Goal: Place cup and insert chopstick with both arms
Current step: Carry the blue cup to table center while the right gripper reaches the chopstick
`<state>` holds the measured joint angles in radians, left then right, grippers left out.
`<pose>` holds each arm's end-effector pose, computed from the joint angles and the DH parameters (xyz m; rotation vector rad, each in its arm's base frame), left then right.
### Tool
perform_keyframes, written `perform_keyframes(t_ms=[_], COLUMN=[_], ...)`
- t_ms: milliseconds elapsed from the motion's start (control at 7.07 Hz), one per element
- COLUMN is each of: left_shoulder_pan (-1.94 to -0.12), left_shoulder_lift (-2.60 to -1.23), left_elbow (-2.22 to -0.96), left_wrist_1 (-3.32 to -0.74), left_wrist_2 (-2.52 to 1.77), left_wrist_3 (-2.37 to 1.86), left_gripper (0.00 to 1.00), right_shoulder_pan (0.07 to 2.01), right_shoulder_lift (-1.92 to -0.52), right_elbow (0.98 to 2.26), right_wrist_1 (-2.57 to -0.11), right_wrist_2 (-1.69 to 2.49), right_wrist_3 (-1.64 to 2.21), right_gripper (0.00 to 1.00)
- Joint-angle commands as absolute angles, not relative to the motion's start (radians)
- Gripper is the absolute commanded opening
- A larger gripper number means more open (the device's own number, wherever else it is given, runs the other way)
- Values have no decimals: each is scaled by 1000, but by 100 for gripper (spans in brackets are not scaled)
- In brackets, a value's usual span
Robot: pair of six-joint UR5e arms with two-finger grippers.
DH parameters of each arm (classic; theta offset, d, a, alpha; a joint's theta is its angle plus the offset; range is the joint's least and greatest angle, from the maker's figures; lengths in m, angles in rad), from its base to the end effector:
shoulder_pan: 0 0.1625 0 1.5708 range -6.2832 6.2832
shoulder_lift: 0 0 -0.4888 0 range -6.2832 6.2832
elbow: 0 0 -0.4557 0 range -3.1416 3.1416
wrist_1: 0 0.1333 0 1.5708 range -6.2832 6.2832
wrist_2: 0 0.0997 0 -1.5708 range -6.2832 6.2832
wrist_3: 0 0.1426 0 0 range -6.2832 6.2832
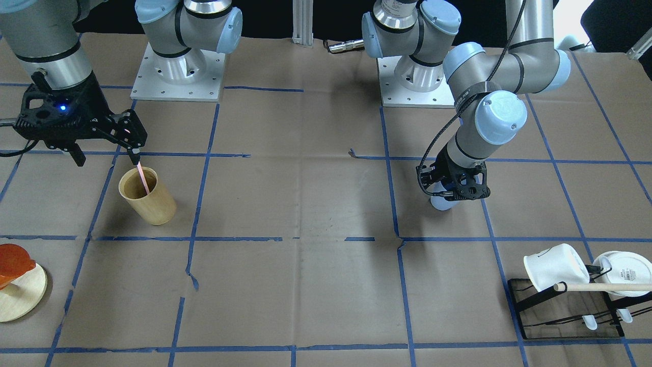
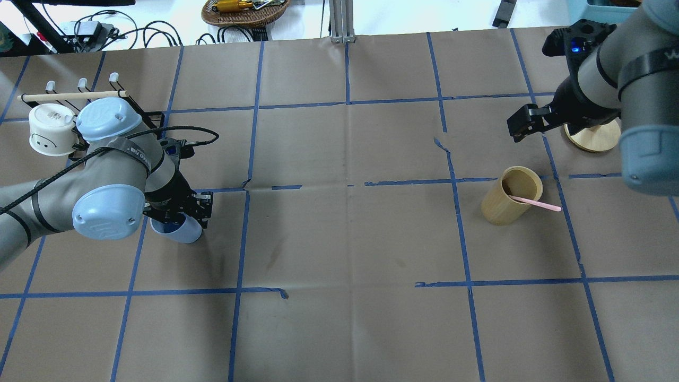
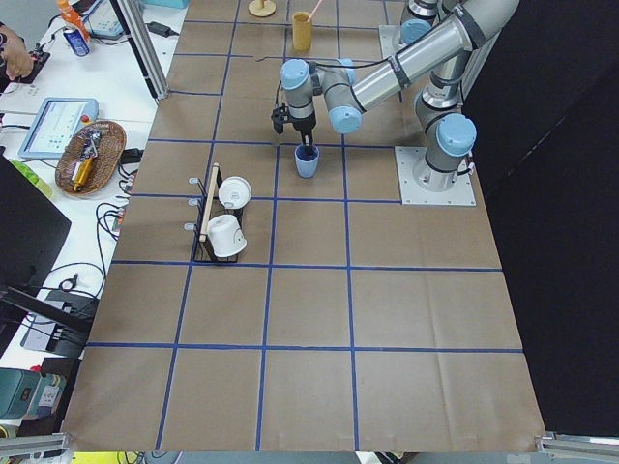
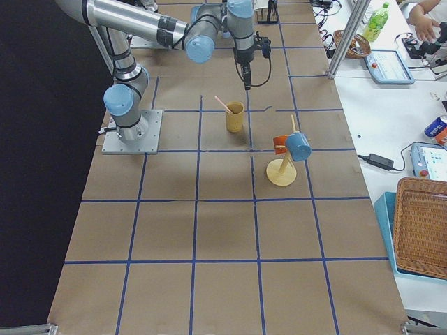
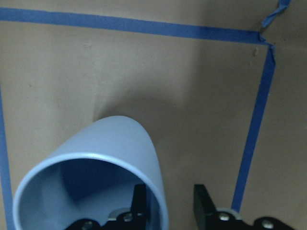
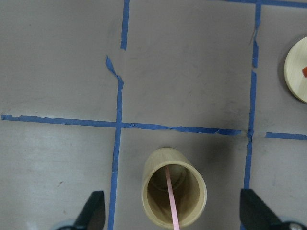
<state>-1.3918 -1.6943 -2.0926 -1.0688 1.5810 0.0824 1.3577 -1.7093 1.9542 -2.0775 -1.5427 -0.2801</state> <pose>-0.0403 -0.5180 0.2181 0.1497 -3.1214 -0.2245 0.0268 -0.5254 0.4242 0.1088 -3.0766 0.4036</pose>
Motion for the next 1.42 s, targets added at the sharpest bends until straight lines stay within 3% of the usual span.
perform_keyframes(t_ms=[0,283,708,991,1274], left_shoulder_pan=[-1393,-1416,-1605,-1786,-1951], left_shoulder_lift=[-1683,-1700,-1767,-1904,-2068], left_elbow=[-2089,-2048,-1869,-1722,-1491], left_wrist_1=[-1063,-1051,-1066,-1033,-1081], left_wrist_2=[1582,1582,1574,1572,1591], left_wrist_3=[84,66,-73,-280,-436], left_gripper=[0,0,0,0,0], right_shoulder_pan=[1322,1319,1315,1315,1315], right_shoulder_lift=[-1805,-1805,-1804,-1802,-1798], right_elbow=[2052,2089,2176,2216,2221], right_wrist_1=[-2144,-2146,-2221,-2264,-2263], right_wrist_2=[-1540,-1539,-1511,-1486,-1491], right_wrist_3=[-298,-296,-299,-319,-314], right_gripper=[99,98,98,98,97])
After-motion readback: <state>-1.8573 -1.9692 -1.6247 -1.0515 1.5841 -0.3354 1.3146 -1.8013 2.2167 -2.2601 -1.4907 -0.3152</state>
